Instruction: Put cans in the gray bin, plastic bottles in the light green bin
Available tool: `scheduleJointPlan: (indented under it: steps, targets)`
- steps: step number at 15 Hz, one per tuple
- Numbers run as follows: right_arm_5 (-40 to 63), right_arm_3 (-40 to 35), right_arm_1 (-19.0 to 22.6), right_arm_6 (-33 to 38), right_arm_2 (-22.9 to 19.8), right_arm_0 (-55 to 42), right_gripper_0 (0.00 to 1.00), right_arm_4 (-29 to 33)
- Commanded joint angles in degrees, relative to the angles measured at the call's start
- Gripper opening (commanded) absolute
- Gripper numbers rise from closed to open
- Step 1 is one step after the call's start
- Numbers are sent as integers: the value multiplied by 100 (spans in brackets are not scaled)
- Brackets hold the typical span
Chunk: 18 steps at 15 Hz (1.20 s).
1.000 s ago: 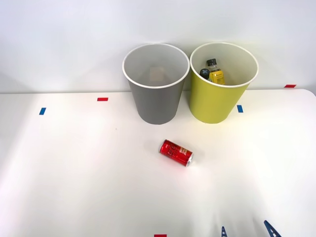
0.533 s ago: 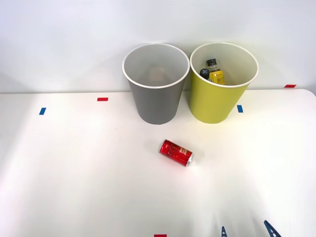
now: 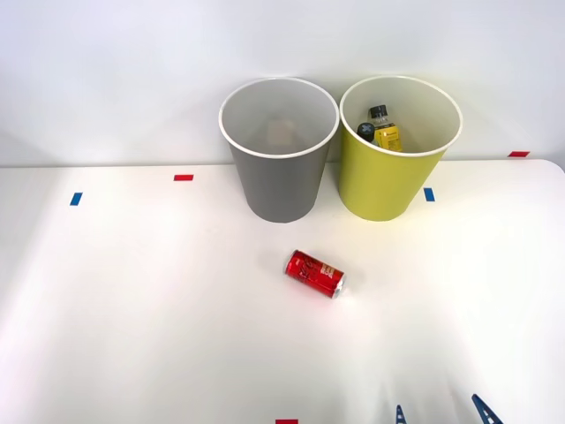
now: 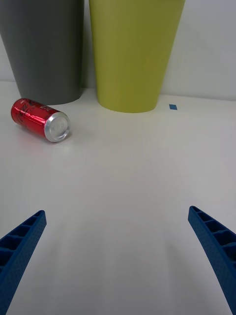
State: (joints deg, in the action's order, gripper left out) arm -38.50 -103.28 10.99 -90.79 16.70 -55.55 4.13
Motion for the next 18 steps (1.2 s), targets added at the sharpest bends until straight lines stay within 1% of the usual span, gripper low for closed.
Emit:
scheduleJointPlan:
  steps: [1, 18]
  targets:
    - [1, 0, 0, 0, 0, 0, 100, 0]
    - [1, 0, 0, 0, 0, 0, 100, 0]
